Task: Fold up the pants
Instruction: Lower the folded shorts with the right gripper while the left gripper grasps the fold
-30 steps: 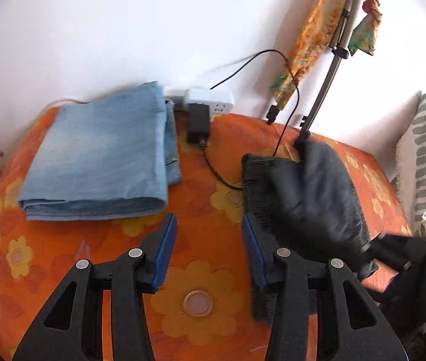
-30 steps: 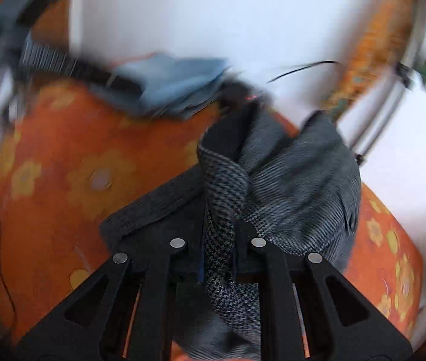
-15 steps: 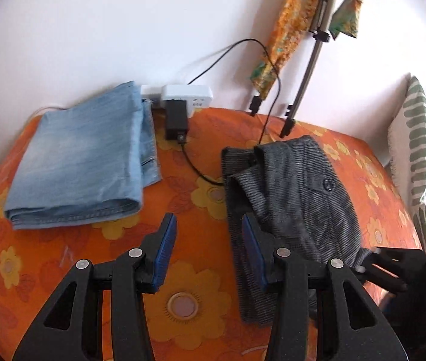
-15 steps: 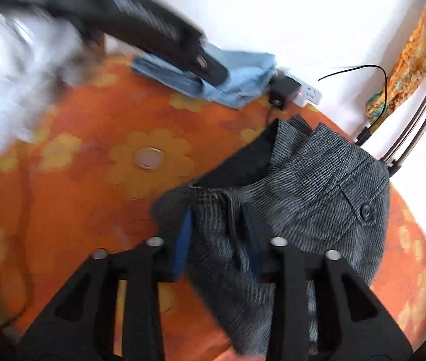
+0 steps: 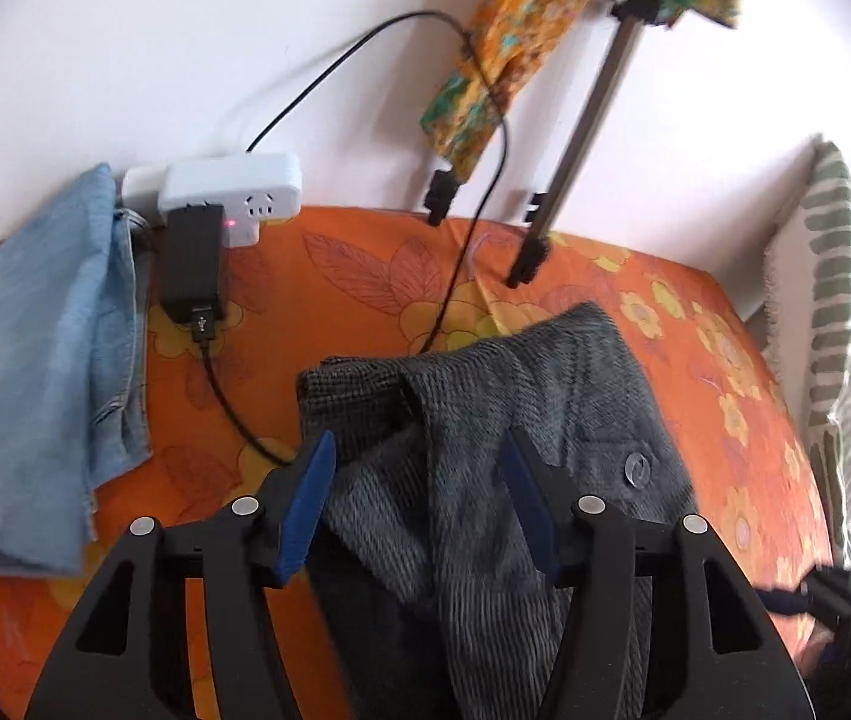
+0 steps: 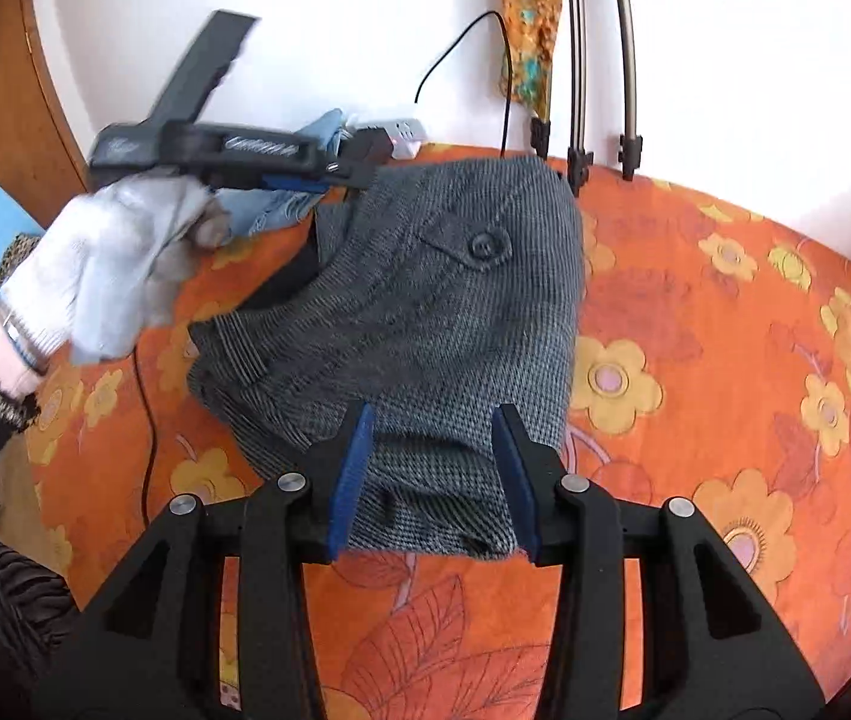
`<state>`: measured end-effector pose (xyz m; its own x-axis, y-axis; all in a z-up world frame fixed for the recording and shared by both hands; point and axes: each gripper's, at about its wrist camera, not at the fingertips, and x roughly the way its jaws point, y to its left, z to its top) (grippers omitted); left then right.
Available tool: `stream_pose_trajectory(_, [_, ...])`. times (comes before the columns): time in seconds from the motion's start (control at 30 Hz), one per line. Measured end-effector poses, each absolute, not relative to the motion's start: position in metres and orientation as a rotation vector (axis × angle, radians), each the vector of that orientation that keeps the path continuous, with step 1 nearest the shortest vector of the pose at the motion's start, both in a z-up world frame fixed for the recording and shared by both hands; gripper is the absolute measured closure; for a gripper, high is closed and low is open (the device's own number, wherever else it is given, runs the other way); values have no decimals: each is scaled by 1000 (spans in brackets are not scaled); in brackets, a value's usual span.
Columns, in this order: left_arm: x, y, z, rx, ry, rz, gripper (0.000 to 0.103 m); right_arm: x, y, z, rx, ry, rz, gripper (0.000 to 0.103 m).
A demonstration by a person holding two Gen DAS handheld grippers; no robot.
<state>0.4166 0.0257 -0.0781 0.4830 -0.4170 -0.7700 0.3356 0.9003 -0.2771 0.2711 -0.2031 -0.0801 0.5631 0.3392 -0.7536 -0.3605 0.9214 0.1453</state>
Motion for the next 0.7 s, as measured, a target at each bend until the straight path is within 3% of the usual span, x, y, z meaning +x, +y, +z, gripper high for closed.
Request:
stream_pose_trajectory(0.17, [422,17,-90,-110,958,-453,48,279,-222,-81,43,894,394,60])
stream_pose_trajectory(0.2, [422,16,-91,-111,955,-451,61,282,-227,-82,67,898,391,60])
stream_pose_trajectory(0.23, [423,15,-93,-119,957,-456,85,283,-232,-84,83,907,386,60])
stream_pose_trajectory(0.3, [424,15,-93,-133,950,-453,96,284,-238,-89,106,923,386,60])
stream_pose_trajectory(0.7, [413,36,-74,-100,866,-382,99,295,-267,-90,278,934,384,60])
